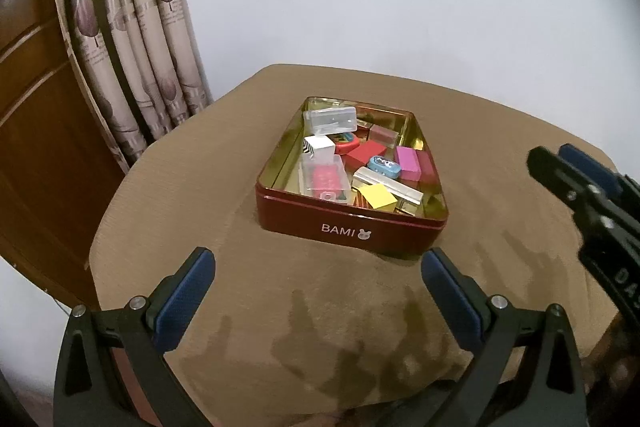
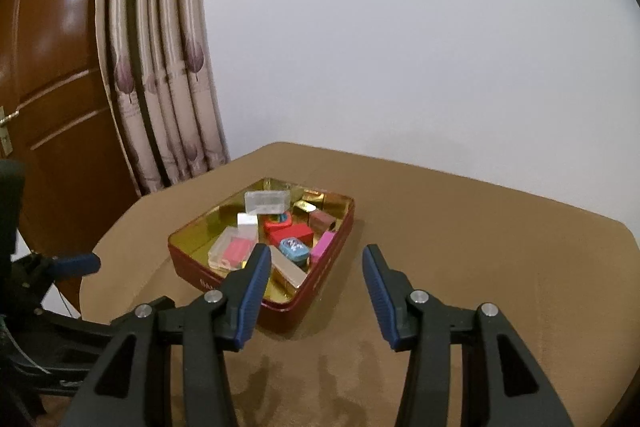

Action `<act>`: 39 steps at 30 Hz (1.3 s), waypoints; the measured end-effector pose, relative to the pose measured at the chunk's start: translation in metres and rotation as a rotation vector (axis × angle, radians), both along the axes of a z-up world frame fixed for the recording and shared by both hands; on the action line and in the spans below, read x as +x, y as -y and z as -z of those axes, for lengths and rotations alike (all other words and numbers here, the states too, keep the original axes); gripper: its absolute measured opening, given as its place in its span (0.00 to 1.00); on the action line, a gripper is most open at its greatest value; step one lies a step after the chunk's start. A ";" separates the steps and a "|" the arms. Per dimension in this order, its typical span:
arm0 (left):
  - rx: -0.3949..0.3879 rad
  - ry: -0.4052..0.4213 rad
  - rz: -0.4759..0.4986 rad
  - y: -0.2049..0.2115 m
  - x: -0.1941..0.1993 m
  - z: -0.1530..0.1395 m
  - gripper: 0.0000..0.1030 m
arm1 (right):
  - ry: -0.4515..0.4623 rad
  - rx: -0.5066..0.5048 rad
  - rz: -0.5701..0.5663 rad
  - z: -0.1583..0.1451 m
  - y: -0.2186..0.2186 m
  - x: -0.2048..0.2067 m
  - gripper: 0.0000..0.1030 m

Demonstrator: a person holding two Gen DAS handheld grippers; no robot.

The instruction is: Organize rigid objects

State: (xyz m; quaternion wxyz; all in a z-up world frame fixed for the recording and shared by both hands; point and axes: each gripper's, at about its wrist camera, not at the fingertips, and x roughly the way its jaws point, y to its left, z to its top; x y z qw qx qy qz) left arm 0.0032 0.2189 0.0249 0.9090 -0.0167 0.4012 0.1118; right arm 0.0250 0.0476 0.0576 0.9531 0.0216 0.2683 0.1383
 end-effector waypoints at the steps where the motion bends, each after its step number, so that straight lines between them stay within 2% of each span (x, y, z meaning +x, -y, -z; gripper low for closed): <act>1: -0.001 -0.001 0.000 0.000 0.001 0.000 0.99 | 0.003 -0.002 0.003 -0.002 0.001 -0.001 0.47; 7: 0.008 0.007 0.011 0.006 0.002 -0.003 0.99 | 0.018 -0.003 0.003 -0.007 0.001 -0.005 0.47; 33: -0.055 -0.011 0.028 0.011 0.020 -0.001 0.99 | 0.020 -0.007 0.006 -0.013 0.007 -0.011 0.47; 39: -0.033 0.021 -0.007 0.007 0.020 -0.001 1.00 | 0.019 -0.014 0.007 -0.012 0.009 -0.014 0.47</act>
